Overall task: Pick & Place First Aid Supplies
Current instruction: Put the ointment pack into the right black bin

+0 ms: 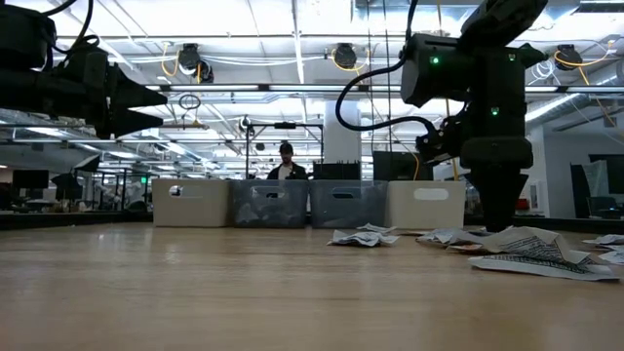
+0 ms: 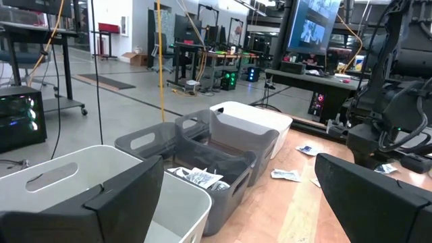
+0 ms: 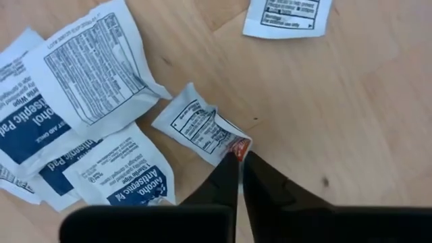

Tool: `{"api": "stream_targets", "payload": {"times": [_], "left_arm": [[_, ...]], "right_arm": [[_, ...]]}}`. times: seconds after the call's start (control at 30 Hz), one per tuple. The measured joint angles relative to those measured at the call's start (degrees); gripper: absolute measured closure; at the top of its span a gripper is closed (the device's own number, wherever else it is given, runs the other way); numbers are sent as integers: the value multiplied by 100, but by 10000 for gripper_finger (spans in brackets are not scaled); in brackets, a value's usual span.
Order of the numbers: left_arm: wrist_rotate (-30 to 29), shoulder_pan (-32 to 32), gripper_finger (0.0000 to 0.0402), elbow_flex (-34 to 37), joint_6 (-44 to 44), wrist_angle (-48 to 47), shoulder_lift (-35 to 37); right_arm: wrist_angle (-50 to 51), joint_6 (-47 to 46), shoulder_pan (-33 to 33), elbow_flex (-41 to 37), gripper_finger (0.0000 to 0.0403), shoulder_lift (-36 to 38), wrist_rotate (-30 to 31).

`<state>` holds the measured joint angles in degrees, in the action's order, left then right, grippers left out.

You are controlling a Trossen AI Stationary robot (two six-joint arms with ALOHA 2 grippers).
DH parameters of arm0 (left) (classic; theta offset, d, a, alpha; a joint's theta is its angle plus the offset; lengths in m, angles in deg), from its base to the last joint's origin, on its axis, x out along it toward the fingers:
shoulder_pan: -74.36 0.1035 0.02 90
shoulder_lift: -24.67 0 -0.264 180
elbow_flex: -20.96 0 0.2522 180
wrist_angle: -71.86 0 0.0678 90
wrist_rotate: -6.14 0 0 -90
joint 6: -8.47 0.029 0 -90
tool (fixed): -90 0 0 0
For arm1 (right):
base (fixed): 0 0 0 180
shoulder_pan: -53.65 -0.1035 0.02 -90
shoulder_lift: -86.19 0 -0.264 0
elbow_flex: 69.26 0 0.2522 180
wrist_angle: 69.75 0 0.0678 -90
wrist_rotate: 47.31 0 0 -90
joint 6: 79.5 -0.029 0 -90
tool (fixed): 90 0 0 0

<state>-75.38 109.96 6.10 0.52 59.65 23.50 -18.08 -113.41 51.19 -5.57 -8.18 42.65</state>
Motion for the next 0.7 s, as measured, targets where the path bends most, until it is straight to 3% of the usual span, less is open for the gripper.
{"api": "stream_targets", "payload": {"times": [0.23,0.5,0.7], "left_arm": [[0,0,9,0,0,-1,0],[-1,-2,9,0,0,1,0],[0,0,9,0,0,1,0]], "right_arm": [[723,-132,189,187,401,408,-41],[2616,421,407,1299,402,665,-81],[3220,780,462,2162,402,669,-419]]}}
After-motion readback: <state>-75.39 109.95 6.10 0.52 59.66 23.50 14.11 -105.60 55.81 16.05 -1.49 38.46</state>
